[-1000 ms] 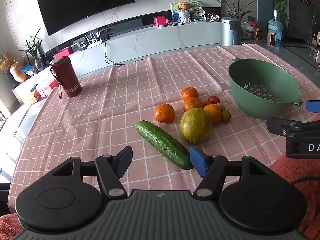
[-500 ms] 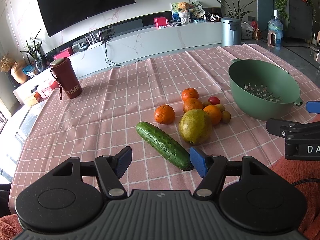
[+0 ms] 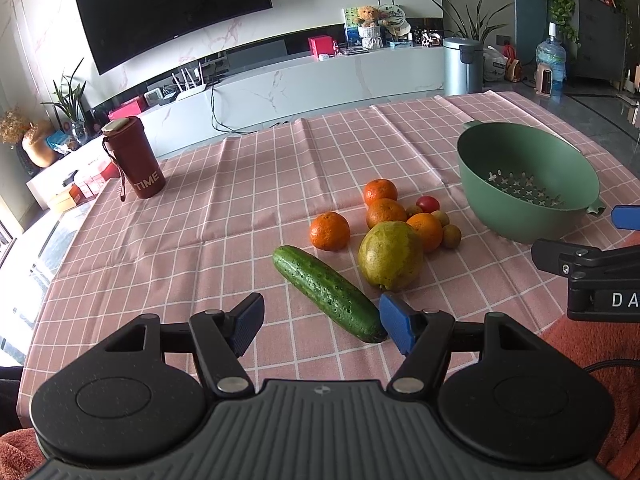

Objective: Organize fruits

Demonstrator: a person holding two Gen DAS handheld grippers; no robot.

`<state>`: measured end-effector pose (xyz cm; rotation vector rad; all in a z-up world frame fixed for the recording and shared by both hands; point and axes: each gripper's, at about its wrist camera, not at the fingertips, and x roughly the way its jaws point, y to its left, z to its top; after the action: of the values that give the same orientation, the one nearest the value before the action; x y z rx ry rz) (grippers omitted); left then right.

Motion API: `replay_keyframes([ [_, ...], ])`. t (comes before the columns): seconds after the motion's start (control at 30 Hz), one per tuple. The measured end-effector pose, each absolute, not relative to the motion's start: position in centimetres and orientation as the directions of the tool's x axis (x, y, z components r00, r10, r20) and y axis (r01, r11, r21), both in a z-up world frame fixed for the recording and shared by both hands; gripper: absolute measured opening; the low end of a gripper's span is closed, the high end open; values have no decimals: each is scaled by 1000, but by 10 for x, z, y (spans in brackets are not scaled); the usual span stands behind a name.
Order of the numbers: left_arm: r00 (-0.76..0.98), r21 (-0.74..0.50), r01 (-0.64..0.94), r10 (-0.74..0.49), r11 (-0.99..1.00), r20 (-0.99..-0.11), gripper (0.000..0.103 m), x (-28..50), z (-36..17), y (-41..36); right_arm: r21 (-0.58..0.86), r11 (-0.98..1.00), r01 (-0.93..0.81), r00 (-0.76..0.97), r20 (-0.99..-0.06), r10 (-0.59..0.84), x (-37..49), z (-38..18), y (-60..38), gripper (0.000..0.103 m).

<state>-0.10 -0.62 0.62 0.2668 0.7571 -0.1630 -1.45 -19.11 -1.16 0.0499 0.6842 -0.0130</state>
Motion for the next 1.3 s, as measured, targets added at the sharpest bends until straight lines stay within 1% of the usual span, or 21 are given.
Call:
replay_keyframes([
  [1.3,719,180,237,-48,955,-693,78,-1,10,-6,48,998,30,773,-635,8,-14,-12,-192,98],
])
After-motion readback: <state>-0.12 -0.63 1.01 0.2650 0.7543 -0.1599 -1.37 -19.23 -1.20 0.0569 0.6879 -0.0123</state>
